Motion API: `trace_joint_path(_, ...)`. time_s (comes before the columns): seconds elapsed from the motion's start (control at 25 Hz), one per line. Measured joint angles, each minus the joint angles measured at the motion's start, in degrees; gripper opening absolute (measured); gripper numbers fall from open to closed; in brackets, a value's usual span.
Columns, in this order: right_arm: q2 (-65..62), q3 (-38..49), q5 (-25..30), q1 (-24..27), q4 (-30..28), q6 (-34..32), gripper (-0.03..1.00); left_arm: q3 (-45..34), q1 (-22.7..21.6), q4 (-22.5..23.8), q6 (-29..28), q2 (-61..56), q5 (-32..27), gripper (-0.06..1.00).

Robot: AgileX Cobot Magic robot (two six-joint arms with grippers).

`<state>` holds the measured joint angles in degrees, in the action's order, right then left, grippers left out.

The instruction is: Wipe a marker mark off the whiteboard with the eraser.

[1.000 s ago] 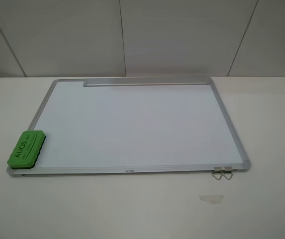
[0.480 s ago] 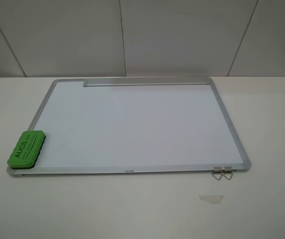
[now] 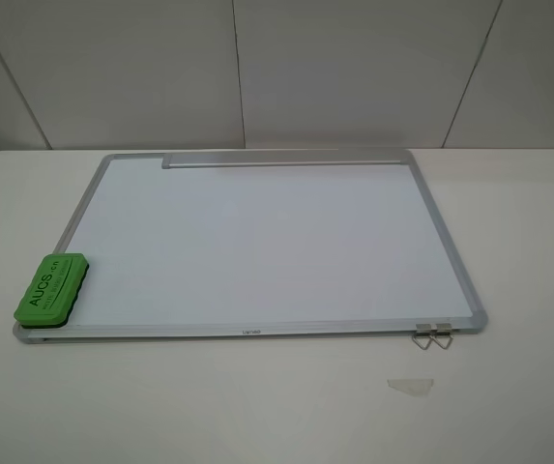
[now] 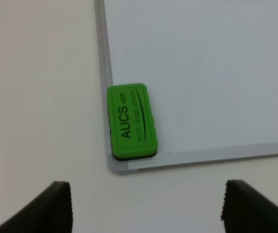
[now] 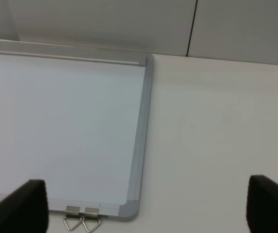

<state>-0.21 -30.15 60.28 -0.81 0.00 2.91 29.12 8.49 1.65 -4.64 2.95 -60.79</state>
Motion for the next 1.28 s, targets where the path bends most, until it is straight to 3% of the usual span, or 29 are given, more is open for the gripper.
trace_joint_path(0.16,0.0,0.0,0.0,0.0,0.0,0.0,0.82,0.0,-1.9,0.0,-0.2,-1.1,0.0,0.65)
trace_joint_path(0.44,0.0,0.0,0.0,0.0,0.0,0.0,0.82,-0.1,-10.3,-0.9,1.3,-3.3,0.0,0.65)
trace_joint_path(0.68,0.0,0.0,0.0,0.0,0.0,0.0,0.82,-0.2,-10.5,-3.0,4.0,-3.3,0.0,0.65)
trace_joint_path(1.28,0.0,0.0,0.0,0.0,0.0,0.0,0.82,-0.2,-10.5,-3.1,4.0,-3.3,0.0,0.65)
